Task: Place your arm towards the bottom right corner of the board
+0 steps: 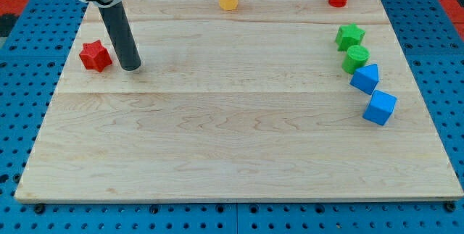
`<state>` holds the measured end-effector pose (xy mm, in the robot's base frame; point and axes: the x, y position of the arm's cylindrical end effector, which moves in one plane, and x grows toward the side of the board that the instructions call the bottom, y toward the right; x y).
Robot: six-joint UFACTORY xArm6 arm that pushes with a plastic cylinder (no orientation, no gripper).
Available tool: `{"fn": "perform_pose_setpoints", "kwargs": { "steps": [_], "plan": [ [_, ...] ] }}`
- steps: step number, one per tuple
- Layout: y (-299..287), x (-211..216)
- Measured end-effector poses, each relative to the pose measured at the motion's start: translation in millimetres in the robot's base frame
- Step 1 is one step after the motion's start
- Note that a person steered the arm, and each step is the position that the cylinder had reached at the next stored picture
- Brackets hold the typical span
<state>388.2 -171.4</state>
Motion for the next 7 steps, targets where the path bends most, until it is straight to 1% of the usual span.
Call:
{"fn": "perform_pose_setpoints", "kwargs": {
  "steps": [1, 2, 3, 4, 6, 7],
  "plan": [
    [0.8, 0.0],
    [13.6, 0.1],
    [44.9, 4.4],
    [88.6, 21.4],
    [180.4, 96.7],
    [246.9, 122.2]
  ]
}}
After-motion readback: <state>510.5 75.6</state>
